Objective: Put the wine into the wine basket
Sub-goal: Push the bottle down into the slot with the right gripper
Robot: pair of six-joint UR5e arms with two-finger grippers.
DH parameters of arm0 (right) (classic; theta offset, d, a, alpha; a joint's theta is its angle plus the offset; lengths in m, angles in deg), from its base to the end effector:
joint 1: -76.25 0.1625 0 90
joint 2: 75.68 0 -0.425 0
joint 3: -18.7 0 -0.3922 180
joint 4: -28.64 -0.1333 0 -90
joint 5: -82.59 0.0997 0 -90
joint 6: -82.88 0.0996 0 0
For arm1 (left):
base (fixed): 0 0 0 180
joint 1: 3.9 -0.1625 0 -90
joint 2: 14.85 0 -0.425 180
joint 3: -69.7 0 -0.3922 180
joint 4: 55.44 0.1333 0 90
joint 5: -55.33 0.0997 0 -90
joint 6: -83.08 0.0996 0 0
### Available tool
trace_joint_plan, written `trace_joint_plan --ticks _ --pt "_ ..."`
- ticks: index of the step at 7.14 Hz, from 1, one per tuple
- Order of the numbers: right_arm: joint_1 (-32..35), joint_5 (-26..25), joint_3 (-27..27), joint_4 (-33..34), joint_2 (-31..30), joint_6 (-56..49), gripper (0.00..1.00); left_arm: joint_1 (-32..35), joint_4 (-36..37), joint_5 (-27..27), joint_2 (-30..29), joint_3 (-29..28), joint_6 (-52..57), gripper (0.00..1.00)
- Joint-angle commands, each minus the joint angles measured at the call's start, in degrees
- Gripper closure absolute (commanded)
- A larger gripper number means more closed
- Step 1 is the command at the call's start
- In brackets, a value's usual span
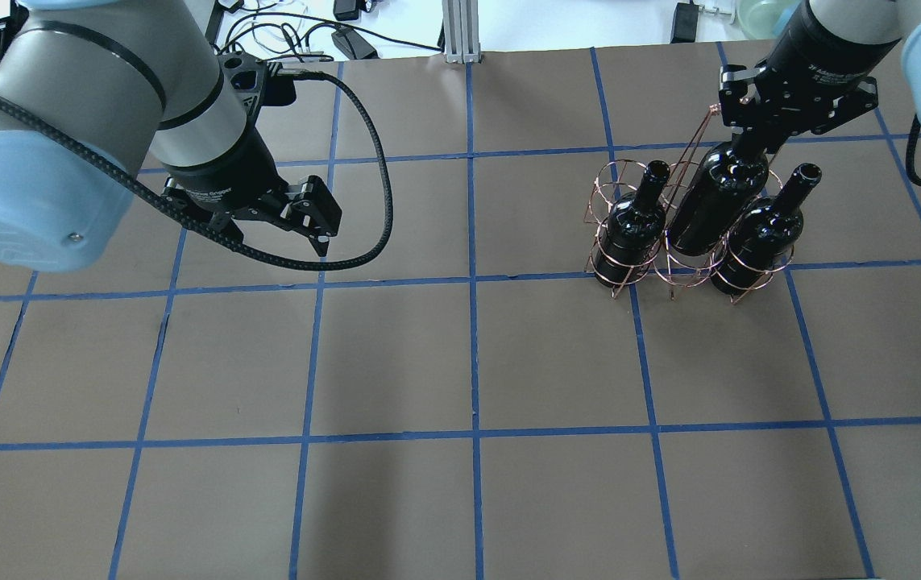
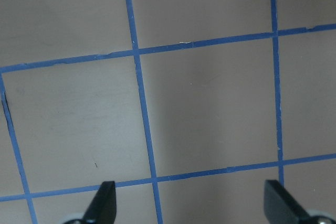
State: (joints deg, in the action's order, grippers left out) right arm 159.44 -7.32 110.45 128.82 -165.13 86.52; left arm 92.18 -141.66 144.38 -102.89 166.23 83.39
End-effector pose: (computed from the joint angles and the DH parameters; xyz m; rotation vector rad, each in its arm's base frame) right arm 0.0722 -0.5206 0.4868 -0.2850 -3.1189 0.2157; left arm -0.1845 -0.4578 0.4551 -0.1740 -3.1208 -0.0228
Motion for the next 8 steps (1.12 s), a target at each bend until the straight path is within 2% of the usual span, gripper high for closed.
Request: trace_joint_plan --ticks 1,4,8 --pt "0.0 0.0 0.2 -0.6 0.1 -0.5 1.00 -0.3 1.8 0.3 0.3 0.1 0.3 0.00" --pt "-0.1 0.2 2.0 0.3 0.5 -1.0 1.00 -1.1 4.7 0.4 0.2 -0.5 0.7 0.00" --pt "-0.1 0.1 4.1 5.0 4.1 -0.9 1.00 -2.8 4.1 0.5 0.2 -2.3 0.9 0.00"
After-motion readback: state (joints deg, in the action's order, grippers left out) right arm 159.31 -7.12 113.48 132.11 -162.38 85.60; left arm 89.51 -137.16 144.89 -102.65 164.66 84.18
